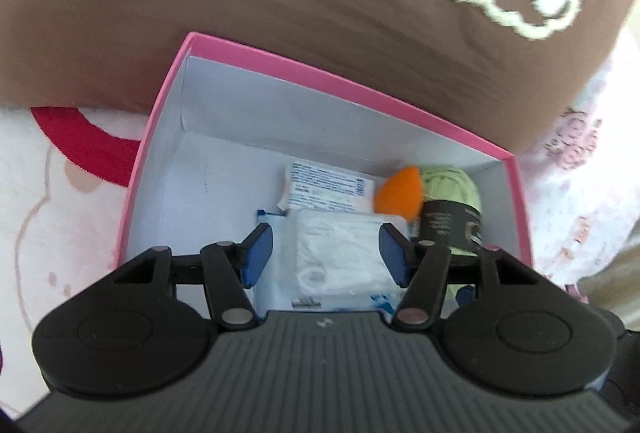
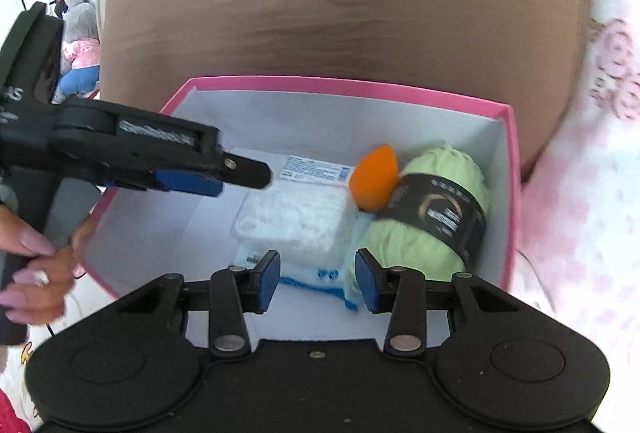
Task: Organize objects
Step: 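Open the left tool to release the floss pick box, then raise the left tool out of the pink box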
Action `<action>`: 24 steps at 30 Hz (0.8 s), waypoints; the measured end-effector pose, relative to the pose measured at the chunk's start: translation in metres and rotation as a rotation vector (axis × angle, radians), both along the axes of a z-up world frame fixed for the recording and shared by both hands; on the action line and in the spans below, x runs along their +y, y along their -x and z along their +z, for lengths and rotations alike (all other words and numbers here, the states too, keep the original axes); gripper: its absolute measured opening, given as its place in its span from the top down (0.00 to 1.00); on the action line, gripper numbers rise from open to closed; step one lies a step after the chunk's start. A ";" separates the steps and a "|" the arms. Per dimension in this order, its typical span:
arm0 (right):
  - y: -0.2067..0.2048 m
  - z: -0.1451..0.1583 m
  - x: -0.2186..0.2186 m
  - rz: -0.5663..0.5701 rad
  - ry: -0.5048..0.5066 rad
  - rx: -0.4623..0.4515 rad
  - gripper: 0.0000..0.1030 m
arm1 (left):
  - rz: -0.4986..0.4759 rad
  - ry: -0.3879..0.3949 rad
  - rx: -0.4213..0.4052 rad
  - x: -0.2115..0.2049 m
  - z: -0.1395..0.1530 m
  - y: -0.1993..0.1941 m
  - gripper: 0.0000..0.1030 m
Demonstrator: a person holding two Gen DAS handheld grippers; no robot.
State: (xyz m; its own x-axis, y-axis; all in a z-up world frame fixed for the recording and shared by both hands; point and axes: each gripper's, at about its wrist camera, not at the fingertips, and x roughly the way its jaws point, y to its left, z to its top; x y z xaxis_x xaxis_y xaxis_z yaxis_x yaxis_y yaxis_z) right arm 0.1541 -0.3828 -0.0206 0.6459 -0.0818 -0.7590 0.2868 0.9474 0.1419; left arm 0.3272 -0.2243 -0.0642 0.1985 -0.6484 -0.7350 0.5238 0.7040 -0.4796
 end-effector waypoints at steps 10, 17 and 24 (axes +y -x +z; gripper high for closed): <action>0.016 0.015 0.023 0.013 0.038 -0.044 0.54 | -0.059 -0.033 0.002 0.027 0.021 0.038 0.44; 0.033 0.031 0.041 0.044 0.058 -0.068 0.52 | -0.062 -0.038 0.008 0.057 0.040 0.068 0.41; 0.049 0.052 0.059 0.062 0.103 -0.072 0.50 | -0.074 -0.047 -0.045 0.079 0.069 0.086 0.40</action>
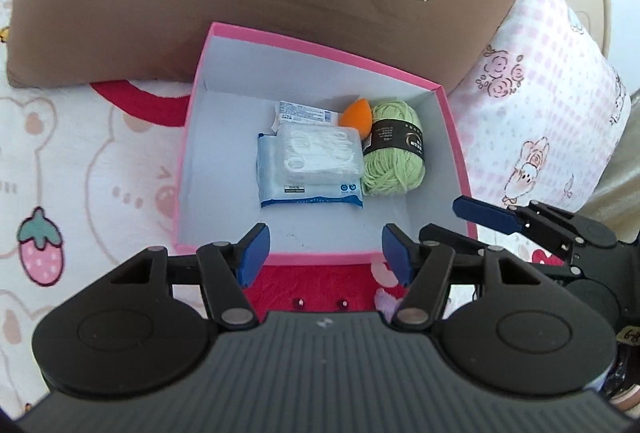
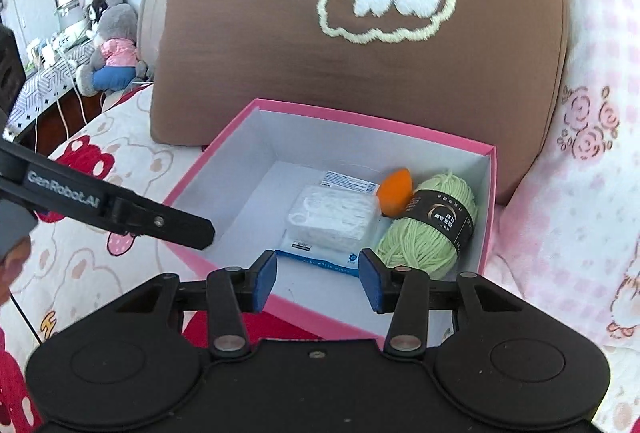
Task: Organize objects
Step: 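Raise the left tool out of the pink box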
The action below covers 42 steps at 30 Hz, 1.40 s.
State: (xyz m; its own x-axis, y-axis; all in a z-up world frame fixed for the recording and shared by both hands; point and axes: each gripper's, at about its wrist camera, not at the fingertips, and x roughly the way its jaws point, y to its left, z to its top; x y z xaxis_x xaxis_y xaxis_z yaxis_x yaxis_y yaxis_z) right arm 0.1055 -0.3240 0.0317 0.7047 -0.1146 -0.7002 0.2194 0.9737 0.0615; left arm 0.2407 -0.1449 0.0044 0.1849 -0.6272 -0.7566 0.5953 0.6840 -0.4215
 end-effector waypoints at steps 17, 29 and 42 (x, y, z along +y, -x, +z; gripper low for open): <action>0.038 0.039 0.048 0.023 0.050 -0.029 0.24 | -0.013 -0.140 -0.177 0.049 0.031 0.043 0.35; 0.066 0.055 0.068 -0.024 0.084 -0.046 0.11 | -0.047 -0.124 -0.189 0.069 0.061 0.074 0.29; 0.101 0.061 0.089 -0.033 0.108 -0.026 0.03 | -0.046 -0.116 -0.169 0.088 0.064 0.103 0.04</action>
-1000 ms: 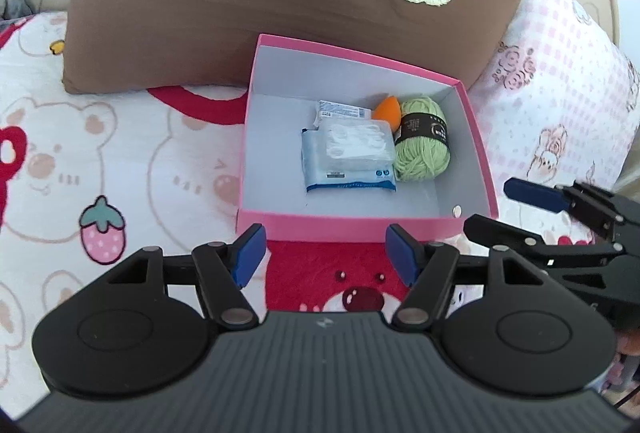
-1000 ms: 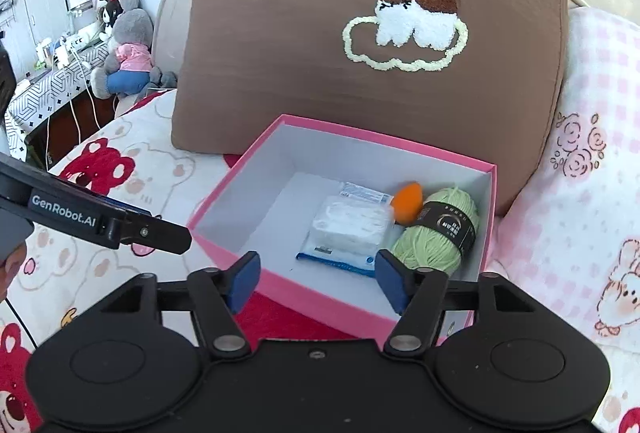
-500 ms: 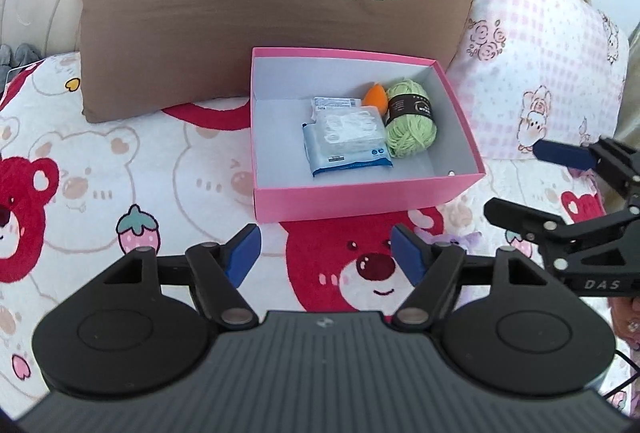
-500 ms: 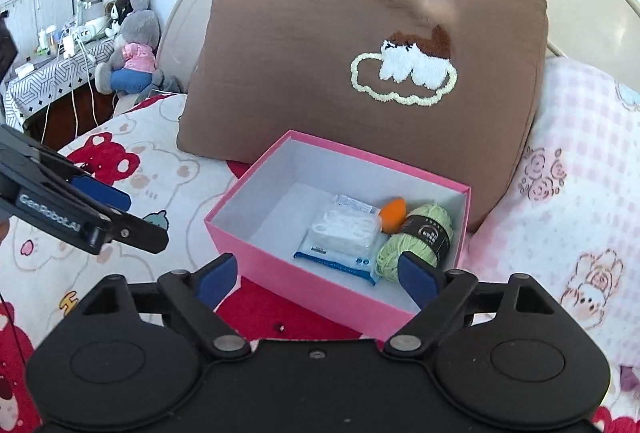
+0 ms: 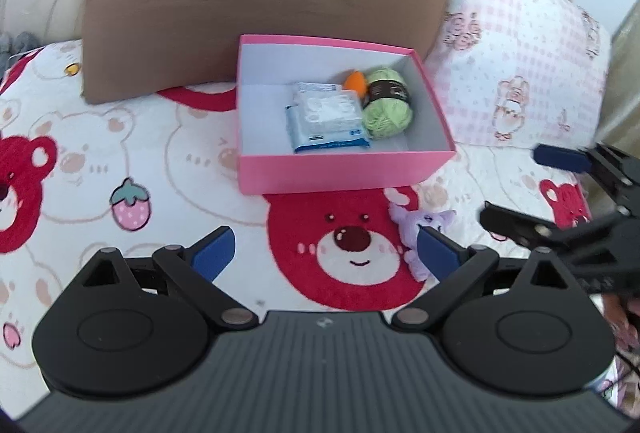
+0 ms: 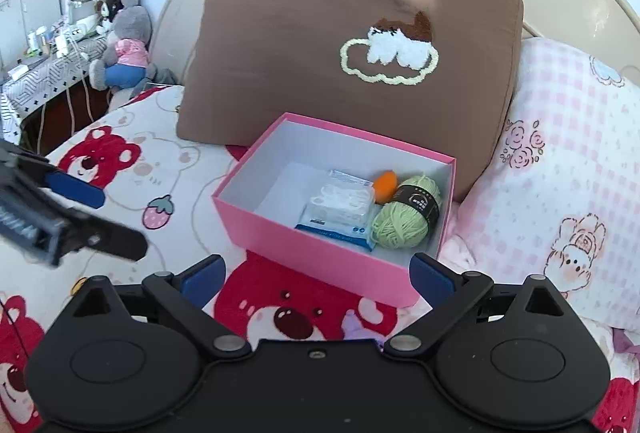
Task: Organize objects
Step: 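Raise the left tool out of the pink box, then move the left tool down to the purple plush toy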
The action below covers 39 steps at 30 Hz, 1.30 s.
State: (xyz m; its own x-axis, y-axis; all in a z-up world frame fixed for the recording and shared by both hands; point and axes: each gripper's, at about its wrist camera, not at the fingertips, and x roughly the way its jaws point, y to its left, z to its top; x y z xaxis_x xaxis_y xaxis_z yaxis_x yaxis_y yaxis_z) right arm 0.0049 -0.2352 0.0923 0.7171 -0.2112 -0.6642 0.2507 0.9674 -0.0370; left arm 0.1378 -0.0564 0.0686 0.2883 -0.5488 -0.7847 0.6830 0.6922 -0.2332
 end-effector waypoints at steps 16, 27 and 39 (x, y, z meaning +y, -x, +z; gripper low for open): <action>0.039 -0.014 0.023 0.003 0.040 -0.012 0.03 | -0.007 0.026 0.024 0.005 -0.008 0.017 0.00; 0.054 -0.027 0.015 -0.033 -0.022 -0.171 0.03 | 0.001 0.041 0.037 0.001 -0.015 0.020 0.00; 0.059 -0.080 -0.004 -0.167 0.044 -0.076 0.03 | -0.103 0.018 -0.005 -0.038 -0.038 0.037 0.00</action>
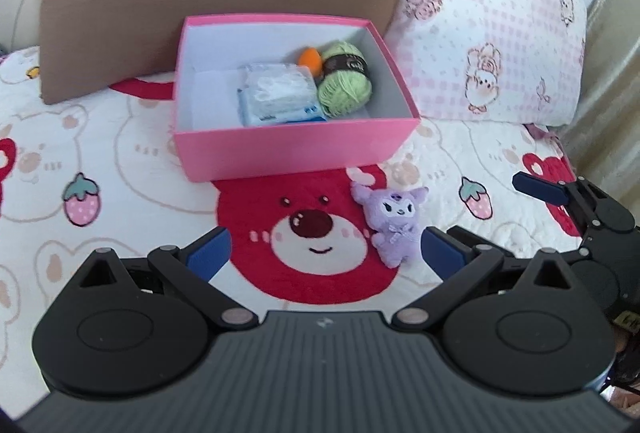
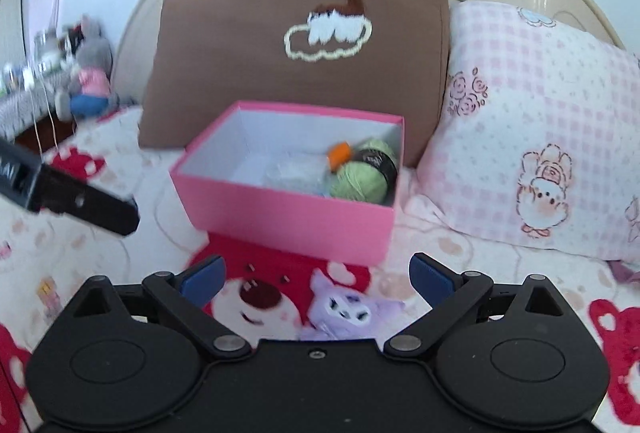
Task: Organize objects
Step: 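Move the left tool down to the purple plush toy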
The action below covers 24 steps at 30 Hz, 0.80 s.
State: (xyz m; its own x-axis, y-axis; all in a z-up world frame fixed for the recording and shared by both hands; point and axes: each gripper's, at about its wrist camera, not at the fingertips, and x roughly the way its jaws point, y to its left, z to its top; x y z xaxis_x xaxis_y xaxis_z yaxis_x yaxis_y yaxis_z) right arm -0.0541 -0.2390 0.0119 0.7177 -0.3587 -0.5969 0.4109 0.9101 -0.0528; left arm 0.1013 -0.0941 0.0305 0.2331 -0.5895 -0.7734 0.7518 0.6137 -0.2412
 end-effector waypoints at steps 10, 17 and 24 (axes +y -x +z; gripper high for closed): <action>0.006 -0.029 -0.009 -0.011 -0.069 0.040 0.03 | -0.013 0.000 0.101 -0.010 -0.030 -0.003 0.00; 0.008 -0.031 -0.004 0.097 -0.149 0.042 0.04 | 0.006 0.004 0.123 -0.016 -0.057 0.003 0.00; 0.002 -0.046 -0.002 0.133 -0.159 0.073 0.03 | 0.008 0.009 0.120 -0.024 -0.079 0.004 0.00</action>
